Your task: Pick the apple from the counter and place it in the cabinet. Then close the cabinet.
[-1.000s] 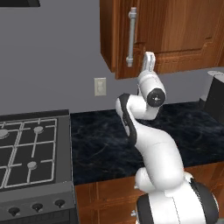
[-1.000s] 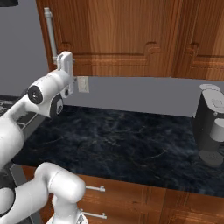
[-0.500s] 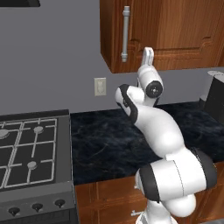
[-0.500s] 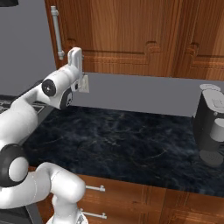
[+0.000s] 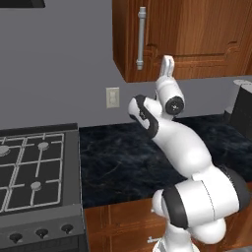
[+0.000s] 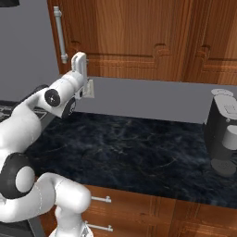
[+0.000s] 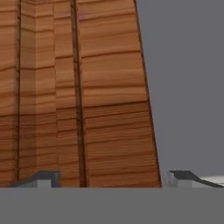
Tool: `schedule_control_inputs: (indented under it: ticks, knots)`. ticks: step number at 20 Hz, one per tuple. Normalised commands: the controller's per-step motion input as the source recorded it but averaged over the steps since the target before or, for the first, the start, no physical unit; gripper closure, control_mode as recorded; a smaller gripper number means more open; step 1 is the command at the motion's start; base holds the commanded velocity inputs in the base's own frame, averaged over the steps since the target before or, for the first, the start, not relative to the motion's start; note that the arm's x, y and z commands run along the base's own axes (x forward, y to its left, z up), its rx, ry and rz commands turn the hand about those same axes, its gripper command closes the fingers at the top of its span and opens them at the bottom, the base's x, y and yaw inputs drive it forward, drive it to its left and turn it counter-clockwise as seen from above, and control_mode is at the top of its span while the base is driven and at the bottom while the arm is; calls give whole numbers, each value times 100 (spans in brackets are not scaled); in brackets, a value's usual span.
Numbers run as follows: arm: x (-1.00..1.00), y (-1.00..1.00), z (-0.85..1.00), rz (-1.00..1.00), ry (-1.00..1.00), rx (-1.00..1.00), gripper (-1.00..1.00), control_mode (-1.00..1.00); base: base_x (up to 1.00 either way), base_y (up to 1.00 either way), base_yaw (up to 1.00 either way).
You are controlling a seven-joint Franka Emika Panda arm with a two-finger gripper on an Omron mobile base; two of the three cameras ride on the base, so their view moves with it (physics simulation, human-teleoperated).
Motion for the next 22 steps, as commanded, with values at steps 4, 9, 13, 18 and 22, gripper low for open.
schedule_control_inputs:
  ticks: [4,9,13,18,22]
  knots:
    - [-83,0,0,8,6,0,-100,-100,0,0,0]
    - [-98,0,0,8,5,0,-100,-100,0,0,0]
    - [-100,-1,12,8,10,0,-100,-100,0,0,0]
    - [-100,0,35,7,16,0,-100,-100,0,0,0]
    - [-87,0,71,5,31,3,-100,-100,0,0,0]
